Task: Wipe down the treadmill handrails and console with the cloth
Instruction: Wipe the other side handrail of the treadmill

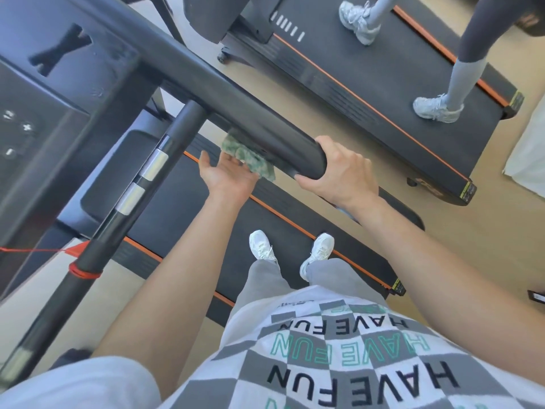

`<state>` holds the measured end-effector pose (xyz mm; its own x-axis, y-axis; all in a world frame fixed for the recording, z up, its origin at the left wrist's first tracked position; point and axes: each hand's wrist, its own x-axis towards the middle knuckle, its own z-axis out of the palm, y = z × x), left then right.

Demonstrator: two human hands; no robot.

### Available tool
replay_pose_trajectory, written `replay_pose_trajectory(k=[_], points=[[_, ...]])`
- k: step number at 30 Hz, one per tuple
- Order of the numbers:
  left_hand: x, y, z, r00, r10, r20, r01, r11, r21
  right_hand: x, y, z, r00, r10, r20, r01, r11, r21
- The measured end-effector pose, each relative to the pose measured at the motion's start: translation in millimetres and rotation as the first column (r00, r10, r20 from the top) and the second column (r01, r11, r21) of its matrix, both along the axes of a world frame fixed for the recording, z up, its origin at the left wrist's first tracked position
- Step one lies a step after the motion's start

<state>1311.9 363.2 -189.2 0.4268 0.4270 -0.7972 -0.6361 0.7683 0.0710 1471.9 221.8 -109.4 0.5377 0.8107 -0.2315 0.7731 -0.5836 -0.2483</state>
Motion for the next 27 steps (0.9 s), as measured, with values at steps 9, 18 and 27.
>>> replay_pose_trajectory(k=[9, 18, 27], points=[[5.4, -35.2, 6.0, 0.977, -0.191, 0.090, 0.192, 0.981, -0.001, 1.4, -2.8, -0.6, 1.000, 0.011, 0.007, -0.012, 1.000, 0.024], [8.7, 14.8, -3.1, 0.991, 0.091, 0.100, -0.091, 0.996, -0.010, 0.6, -1.0, 0.8, 0.999, 0.023, 0.035, -0.025, 0.998, 0.053], [24.1, -19.0, 1.3, 0.998, 0.022, 0.055, -0.025, 0.997, 0.071, -1.9, -0.1, 2.2, 0.998, 0.019, 0.061, -0.021, 0.999, 0.040]])
